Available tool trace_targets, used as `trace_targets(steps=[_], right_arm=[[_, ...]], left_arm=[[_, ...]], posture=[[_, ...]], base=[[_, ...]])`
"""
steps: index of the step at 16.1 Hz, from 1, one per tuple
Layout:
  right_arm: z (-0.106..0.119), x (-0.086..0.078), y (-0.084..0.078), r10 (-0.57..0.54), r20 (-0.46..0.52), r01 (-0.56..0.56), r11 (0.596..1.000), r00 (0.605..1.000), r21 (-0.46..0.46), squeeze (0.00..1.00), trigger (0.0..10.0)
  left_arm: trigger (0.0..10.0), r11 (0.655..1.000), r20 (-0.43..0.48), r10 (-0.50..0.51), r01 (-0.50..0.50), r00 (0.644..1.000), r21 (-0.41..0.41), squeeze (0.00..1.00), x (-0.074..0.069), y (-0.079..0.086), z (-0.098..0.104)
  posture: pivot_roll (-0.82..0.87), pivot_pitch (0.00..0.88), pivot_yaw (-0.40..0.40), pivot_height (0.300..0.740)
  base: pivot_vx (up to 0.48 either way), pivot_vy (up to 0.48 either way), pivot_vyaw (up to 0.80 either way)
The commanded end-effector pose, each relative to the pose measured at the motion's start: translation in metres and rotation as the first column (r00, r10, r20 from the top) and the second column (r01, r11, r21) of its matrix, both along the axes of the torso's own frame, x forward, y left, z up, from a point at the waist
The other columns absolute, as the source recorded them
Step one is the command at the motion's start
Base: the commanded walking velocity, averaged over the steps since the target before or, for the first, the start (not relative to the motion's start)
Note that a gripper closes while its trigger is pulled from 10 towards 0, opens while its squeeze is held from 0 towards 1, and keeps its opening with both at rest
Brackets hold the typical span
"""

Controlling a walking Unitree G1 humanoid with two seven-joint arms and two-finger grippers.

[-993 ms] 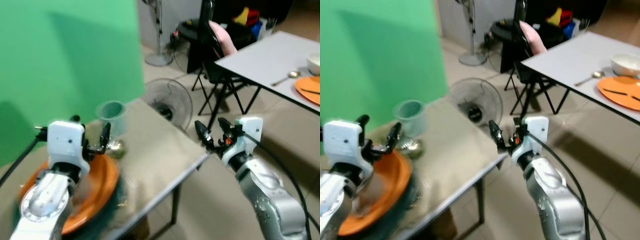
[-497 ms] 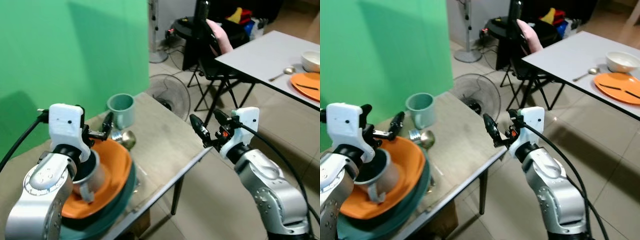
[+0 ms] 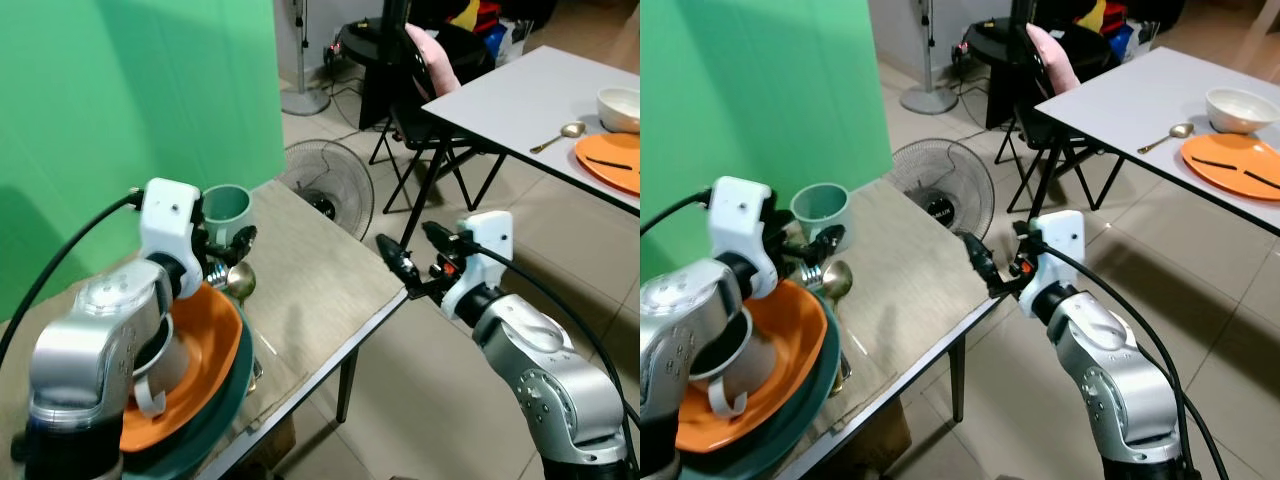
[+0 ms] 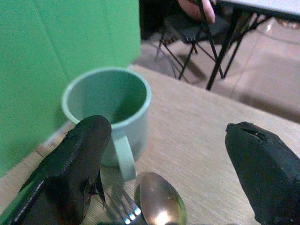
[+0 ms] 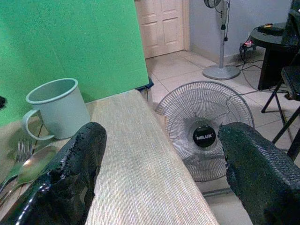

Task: Setting the table

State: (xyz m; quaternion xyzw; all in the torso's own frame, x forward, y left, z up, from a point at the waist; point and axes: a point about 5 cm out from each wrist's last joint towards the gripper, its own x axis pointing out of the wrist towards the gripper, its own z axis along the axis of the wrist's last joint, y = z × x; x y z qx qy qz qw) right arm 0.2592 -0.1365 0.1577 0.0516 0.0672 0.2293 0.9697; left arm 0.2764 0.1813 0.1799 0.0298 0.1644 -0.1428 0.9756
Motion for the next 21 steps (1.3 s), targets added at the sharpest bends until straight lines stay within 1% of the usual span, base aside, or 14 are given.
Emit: trace_targets(steps=[1, 2, 3, 5, 8, 11, 13, 14, 15, 17, 18, 19, 20, 21], right_arm=[[0.004, -0.002, 0.002, 0.02, 0.004, -0.02, 1.0, 1.0, 0.003, 0.0, 10.0], [0.004, -0.005, 0.001, 0.022, -0.005, -0.022, 1.0, 1.0, -0.003, 0.0, 10.0], [0.004, -0.006, 0.0, 0.023, -0.009, -0.023, 1.0, 1.0, -0.005, 0.0, 10.0], [0.004, -0.009, -0.001, 0.033, -0.025, -0.033, 0.999, 0.999, -0.015, 0.0, 10.0], [0.003, -0.012, 0.0, 0.045, -0.037, -0.046, 0.999, 0.998, -0.013, 0.0, 10.0], [0.004, -0.013, 0.002, 0.059, -0.044, -0.059, 0.998, 0.997, -0.008, 0.0, 10.0], [0.005, -0.013, 0.003, 0.068, -0.044, -0.068, 0.998, 0.997, -0.008, 0.0, 10.0], [0.005, -0.013, 0.004, 0.073, -0.043, -0.074, 0.997, 0.996, -0.007, 0.0, 10.0], [0.005, -0.014, 0.005, 0.079, -0.046, -0.08, 0.997, 0.996, -0.009, 0.0, 10.0], [0.005, -0.016, 0.006, 0.096, -0.047, -0.096, 0.995, 0.994, -0.009, 0.0, 10.0], [0.006, -0.017, 0.007, 0.121, -0.047, -0.122, 0.993, 0.992, -0.011, 0.0, 10.0], [0.006, -0.018, 0.007, 0.133, -0.047, -0.134, 0.991, 0.99, -0.014, 0.0, 10.0], [0.008, -0.021, 0.008, 0.196, -0.031, -0.197, 0.98, 0.98, -0.023, 0.0, 10.0], [0.013, -0.024, 0.006, 0.279, -0.027, -0.28, 0.96, 0.96, -0.026, 0.0, 10.0]], left_arm=[[10.0, 1.0, -0.053, 0.011, -0.01, 0.999, 0.01, 0.0, 0.004, 0.003, -0.004], [10.0, 0.999, -0.123, 0.038, -0.036, 0.992, 0.016, 0.0, 0.008, 0.006, -0.008], [10.0, 0.999, -0.14, 0.046, -0.044, 0.989, 0.02, 0.0, 0.009, 0.007, -0.009], [10.0, 0.998, -0.189, 0.066, -0.067, 0.98, 0.001, 0.0, 0.013, 0.009, -0.011], [10.0, 0.995, -0.214, 0.096, -0.095, 0.972, 0.014, 0.0, 0.019, 0.011, -0.016], [10.0, 0.989, -0.234, 0.144, -0.148, 0.961, 0.002, 0.0, 0.029, 0.017, -0.022], [7.7, 0.984, -0.232, 0.175, -0.177, 0.957, 0.012, 0.0, 0.035, 0.024, -0.025], [4.9, 0.983, -0.228, 0.18, -0.183, 0.957, 0.009, 0.0, 0.039, 0.026, -0.027], [4.1, 0.983, -0.231, 0.18, -0.184, 0.956, 0.008, 0.0, 0.042, 0.026, -0.029], [2.2, 0.985, -0.231, 0.174, -0.174, 0.957, 0.023, 0.0, 0.045, 0.026, -0.032], [1.5, 0.985, -0.232, 0.173, -0.173, 0.957, 0.023, 0.0, 0.046, 0.026, -0.033], [1.4, 0.985, -0.233, 0.173, -0.173, 0.957, 0.023, 0.0, 0.047, 0.026, -0.033], [0.0, 0.985, -0.23, 0.171, -0.169, 0.958, 0.028, 0.0, 0.049, 0.027, -0.034], [0.0, 0.986, -0.222, 0.164, -0.161, 0.961, 0.033, 0.0, 0.053, 0.028, -0.035]], posture=[[-0.01, 0.029, 0.018, 0.74], [-0.01, 0.036, 0.025, 0.74], [-0.01, 0.039, 0.028, 0.74], [-0.02, 0.046, 0.033, 0.74], [-0.02, 0.05, 0.037, 0.74], [-0.02, 0.049, 0.039, 0.74], [-0.02, 0.048, 0.041, 0.74], [-0.02, 0.047, 0.041, 0.74], [-0.03, 0.046, 0.046, 0.74], [-0.03, 0.043, 0.051, 0.74], [-0.03, 0.042, 0.052, 0.74], [-0.03, 0.042, 0.052, 0.74], [-0.03, 0.041, 0.053, 0.74], [-0.03, 0.041, 0.054, 0.74]], base=[[0.0, 0.0, 0.0], [0.0, 0.0, 0.0], [0.0, 0.0, 0.0], [0.0, 0.0, 0.0], [0.0, 0.0, 0.0], [0.0, 0.0, 0.0], [0.0, 0.0, 0.0], [0.0, 0.0, 0.0], [0.0, 0.0, 0.0], [0.0, 0.0, 0.0], [0.0, 0.0, 0.0], [0.0, 0.0, 0.0], [0.0, 0.0, 0.0], [0.0, 0.0, 0.0]])
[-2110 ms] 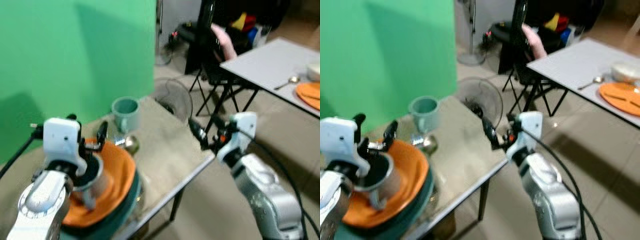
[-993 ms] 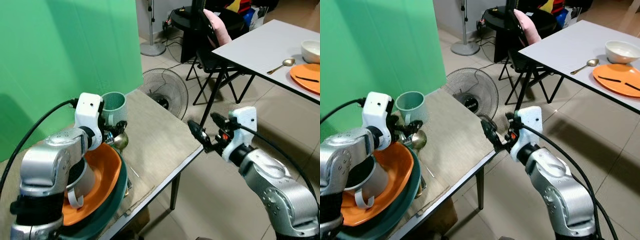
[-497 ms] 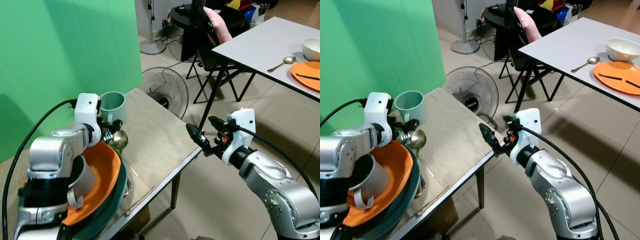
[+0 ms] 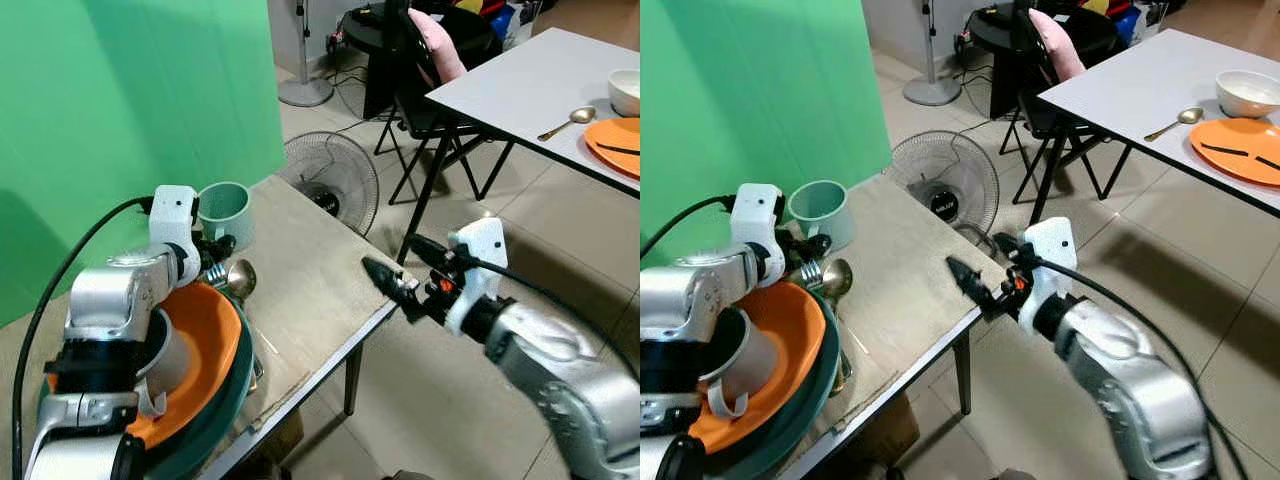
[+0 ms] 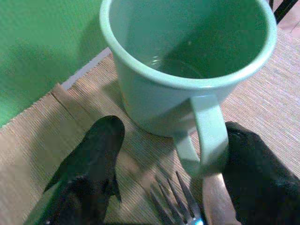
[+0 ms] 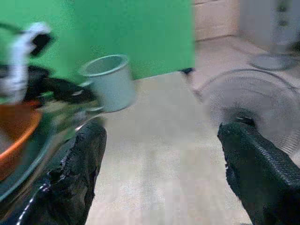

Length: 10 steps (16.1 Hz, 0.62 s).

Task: Setting the table

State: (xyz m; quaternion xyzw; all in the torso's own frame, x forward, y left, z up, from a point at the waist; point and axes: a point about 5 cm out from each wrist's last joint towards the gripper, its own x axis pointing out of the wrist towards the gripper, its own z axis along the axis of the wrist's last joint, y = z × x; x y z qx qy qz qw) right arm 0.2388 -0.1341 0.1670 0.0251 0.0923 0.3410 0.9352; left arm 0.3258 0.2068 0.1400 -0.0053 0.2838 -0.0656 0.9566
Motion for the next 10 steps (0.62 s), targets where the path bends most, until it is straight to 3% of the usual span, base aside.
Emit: trace_targets(steps=[1, 6, 10], right_arm=[[0.004, -0.004, 0.003, 0.072, 0.0, -0.072, 0.997, 0.997, 0.01, 0.0, 10.0], [0.004, -0.015, 0.0, 0.313, -0.061, -0.318, 0.944, 0.948, -0.086, 0.0, 10.0], [0.001, -0.019, 0.0, 0.38, -0.092, -0.389, 0.915, 0.92, -0.111, 0.0, 10.0]], left_arm=[[0.0, 1.0, 0.018, -0.006, 0.005, 1.0, 0.024, 0.0, 0.004, 0.002, 0.005], [0.0, 0.999, 0.001, -0.047, 0.047, 0.999, 0.009, 0.0, 0.008, -0.003, -0.005], [0.0, 0.998, -0.012, -0.053, 0.053, 0.999, 0.023, 0.0, 0.008, -0.001, -0.01]], posture=[[-0.03, 0.041, 0.054, 0.74], [-0.03, 0.034, 0.053, 0.74], [-0.03, 0.032, 0.05, 0.74]], base=[[0.0, 0.0, 0.0], [0.0, 0.0, 0.0], [0.0, 0.0, 0.0]])
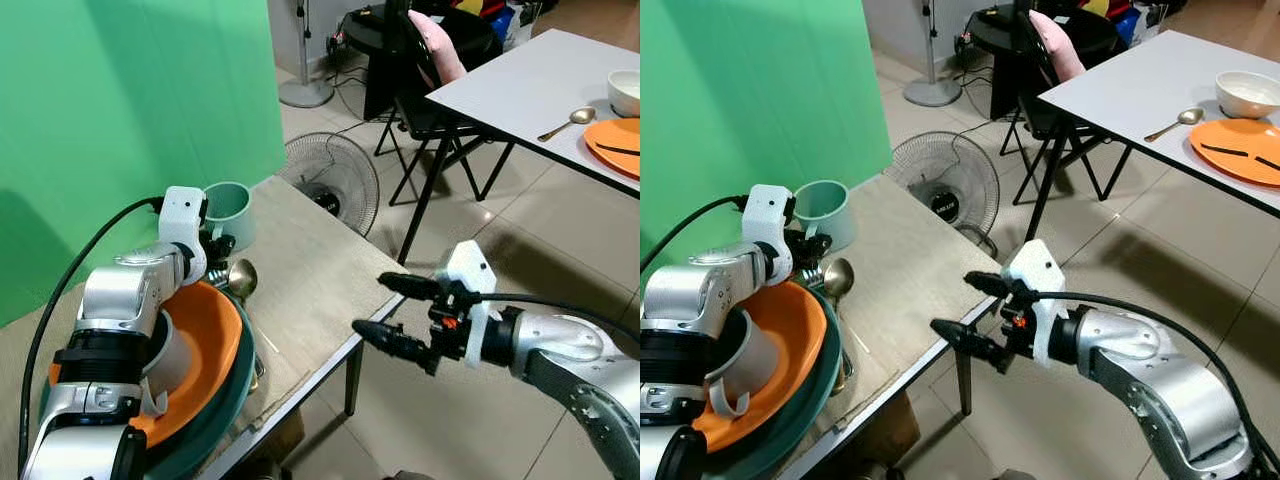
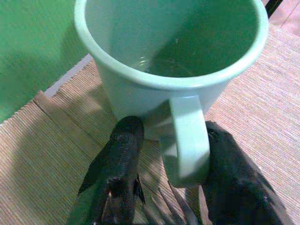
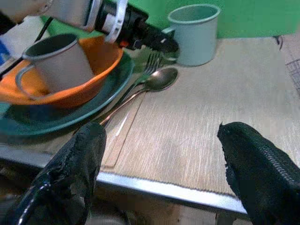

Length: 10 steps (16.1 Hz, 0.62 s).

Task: Setting the table

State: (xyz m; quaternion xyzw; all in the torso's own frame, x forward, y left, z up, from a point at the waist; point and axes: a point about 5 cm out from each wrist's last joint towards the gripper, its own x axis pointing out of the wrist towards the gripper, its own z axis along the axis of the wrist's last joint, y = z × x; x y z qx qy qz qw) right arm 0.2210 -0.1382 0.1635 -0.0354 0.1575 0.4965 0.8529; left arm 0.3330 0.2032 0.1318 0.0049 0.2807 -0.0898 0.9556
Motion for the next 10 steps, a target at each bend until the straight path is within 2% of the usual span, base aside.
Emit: trace_targets(steps=[1, 10], right_arm=[[0.0038, -0.0026, 0.0037, 0.047, 0.012, -0.047, 0.999, 0.999, -0.004, 0.0, 10.0], [0.0023, -0.0029, 0.0021, 0.076, 0.01, -0.076, 0.997, 0.997, -0.028, 0.0, 10.0]], left_arm=[[0.0, 1.0, -0.017, -0.002, 0.002, 1.0, 0.018, 0.0, 0.0008, 0.0024, -0.0017], [0.0, 0.998, 0.043, -0.062, 0.061, 0.997, 0.009, 0.0, 0.0024, -0.0047, 0.0032]], posture=[[-0.03, 0.031, 0.051, 0.74], [-0.03, 0.019, 0.049, 0.74]], base=[[0.0, 0.0, 0.0], [0.0, 0.0, 0.0]])
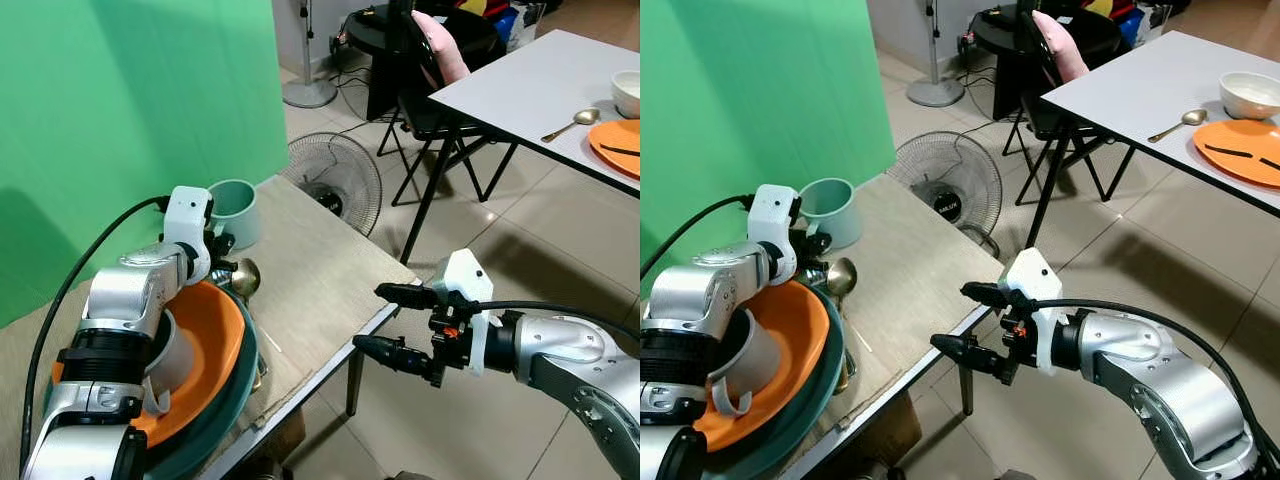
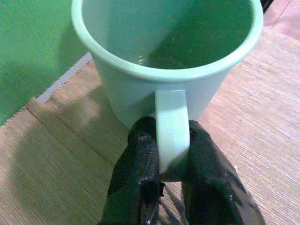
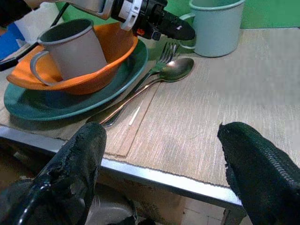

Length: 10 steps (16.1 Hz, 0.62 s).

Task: Setting the table

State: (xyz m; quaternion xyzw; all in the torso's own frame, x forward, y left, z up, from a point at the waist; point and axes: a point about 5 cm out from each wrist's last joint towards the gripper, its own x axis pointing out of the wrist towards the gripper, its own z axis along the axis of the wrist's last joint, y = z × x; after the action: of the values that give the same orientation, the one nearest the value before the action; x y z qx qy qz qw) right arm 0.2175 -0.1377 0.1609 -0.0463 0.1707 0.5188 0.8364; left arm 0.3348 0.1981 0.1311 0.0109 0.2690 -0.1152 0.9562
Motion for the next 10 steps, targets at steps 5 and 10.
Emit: trace_targets(steps=[5, 10], right_arm=[[0.005, 0.005, -0.001, -0.034, 0.06, 0.033, 0.999, 0.998, 0.007, 0.0, 10.0], [0.007, 0.025, -0.014, -0.421, 0.118, 0.407, 0.904, 0.899, 0.127, 0.0, 10.0]], left_arm=[[0.0, 0.997, 0.103, -0.068, 0.065, 0.992, 0.032, 0.0, 0.003, -0.008, 0.016], [0.0, 0.98, 0.472, -0.157, 0.197, 0.867, -0.037, 0.0, -0.003, -0.043, 0.088]], posture=[[-0.04, 0.004, 0.046, 0.74], [-0.04, 0.0, 0.059, 0.74]], base=[[0.0, 0.0, 0.0], [0.0, 0.0, 0.0]])
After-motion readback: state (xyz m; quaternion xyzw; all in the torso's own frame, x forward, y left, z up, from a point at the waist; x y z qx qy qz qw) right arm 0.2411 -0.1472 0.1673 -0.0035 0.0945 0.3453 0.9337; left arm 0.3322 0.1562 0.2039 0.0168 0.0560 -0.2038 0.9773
